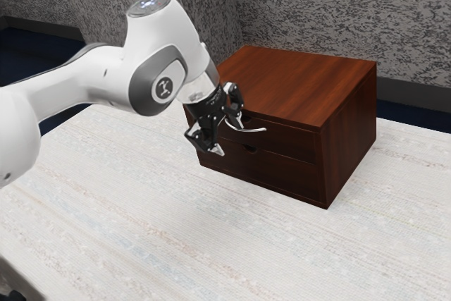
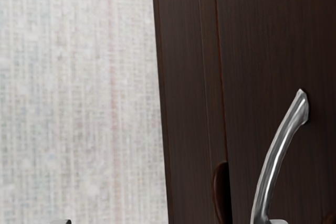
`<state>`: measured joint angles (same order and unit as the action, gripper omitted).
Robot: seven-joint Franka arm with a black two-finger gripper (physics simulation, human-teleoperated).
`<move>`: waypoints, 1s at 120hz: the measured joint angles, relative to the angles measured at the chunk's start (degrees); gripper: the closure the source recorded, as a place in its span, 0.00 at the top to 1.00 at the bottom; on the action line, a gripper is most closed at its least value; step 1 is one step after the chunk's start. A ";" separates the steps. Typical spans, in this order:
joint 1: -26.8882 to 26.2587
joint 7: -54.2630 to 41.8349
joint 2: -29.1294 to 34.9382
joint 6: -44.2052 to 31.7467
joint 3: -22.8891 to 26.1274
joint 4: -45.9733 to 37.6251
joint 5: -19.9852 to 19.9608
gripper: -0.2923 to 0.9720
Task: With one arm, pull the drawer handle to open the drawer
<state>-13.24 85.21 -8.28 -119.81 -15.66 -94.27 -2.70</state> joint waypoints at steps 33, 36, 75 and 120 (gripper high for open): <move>0.05 0.02 -0.24 -0.17 0.01 -0.12 -0.57 0.51; 0.06 0.02 -0.28 -0.17 0.01 -0.13 -0.58 0.50; 0.29 0.04 -0.30 -0.21 0.01 -0.22 -0.90 0.38; 0.30 0.16 -0.44 -0.15 0.05 -0.21 -1.12 0.28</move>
<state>-12.94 85.37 -8.73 -119.96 -15.60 -94.48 -3.82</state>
